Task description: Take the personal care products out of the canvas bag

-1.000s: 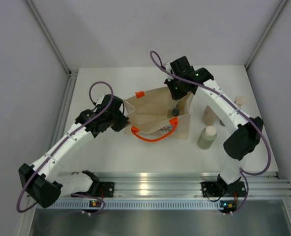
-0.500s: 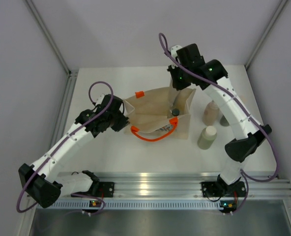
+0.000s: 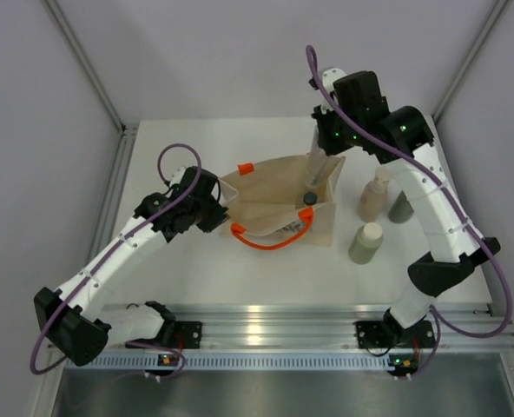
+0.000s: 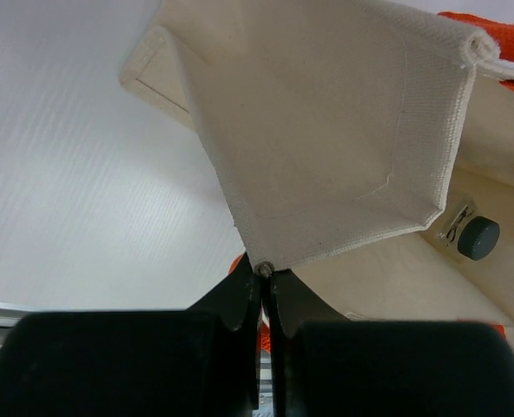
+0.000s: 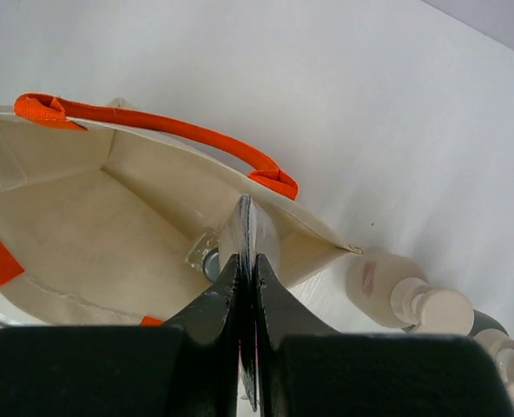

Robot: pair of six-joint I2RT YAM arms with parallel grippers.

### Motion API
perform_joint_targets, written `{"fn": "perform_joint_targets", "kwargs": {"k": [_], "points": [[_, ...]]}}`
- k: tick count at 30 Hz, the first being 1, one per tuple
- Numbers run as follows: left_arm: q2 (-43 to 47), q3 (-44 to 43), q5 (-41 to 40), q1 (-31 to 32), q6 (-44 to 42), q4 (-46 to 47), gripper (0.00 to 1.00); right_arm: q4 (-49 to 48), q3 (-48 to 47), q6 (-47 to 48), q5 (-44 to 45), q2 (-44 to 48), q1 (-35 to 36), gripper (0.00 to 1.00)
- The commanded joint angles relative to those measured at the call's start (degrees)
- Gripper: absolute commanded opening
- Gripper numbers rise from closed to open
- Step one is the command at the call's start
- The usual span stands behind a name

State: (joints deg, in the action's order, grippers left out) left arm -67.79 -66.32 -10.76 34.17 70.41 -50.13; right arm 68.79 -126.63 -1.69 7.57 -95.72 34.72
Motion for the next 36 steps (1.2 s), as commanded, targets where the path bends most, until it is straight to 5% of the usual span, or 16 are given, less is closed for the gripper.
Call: {"fn": "perform_joint_targets", "kwargs": {"k": [1,36], "points": [[0.2,0.0,0.5,0.2,0.4,1.2,0.00,-1.3,-4.8,-1.2,2.5,4.3,0.3,0.00],[1.8,1.7,-0.1,0.2,1.6,1.1,0.00,-8.1,-14.2,-7.8,-4.2,6.2,-20.8,0.00]]}}
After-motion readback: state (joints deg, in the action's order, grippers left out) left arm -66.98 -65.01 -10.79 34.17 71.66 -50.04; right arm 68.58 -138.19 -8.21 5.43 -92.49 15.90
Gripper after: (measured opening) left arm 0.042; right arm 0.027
